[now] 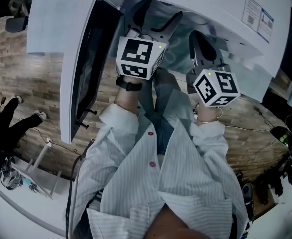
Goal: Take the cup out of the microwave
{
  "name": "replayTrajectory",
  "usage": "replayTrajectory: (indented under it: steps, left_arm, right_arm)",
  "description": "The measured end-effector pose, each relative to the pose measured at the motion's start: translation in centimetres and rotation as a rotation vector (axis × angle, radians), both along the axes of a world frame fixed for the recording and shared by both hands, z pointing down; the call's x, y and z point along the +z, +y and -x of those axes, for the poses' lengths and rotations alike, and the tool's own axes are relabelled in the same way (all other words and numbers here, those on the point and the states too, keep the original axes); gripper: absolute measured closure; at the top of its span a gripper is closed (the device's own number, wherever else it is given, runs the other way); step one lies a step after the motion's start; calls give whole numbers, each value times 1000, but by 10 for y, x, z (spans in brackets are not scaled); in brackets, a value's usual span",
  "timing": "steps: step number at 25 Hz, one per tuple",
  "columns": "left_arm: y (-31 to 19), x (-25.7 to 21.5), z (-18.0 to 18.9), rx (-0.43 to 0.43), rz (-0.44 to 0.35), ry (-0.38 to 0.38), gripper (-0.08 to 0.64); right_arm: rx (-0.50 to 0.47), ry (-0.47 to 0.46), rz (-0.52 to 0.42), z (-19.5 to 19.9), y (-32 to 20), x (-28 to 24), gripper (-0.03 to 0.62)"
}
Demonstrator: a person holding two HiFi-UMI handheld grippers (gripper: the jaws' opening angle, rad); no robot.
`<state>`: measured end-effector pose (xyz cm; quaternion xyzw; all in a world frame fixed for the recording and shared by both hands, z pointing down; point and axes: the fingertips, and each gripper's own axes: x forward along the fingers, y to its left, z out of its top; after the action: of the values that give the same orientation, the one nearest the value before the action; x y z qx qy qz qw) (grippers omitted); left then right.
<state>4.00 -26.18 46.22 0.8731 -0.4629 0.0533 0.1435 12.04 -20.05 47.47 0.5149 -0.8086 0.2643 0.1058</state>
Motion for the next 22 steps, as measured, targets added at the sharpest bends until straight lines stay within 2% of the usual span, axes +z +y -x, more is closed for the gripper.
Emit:
replayTrajectory:
  steps: [12,22]
  left_arm:
    - [-20,8,-13,53,7,-81,193]
    - [-37,14,-22,64,24,-106,193]
  right_arm:
    - [16,-12,20,-3,-5,5,558]
    - [30,-14,37,-8,-10,10,557]
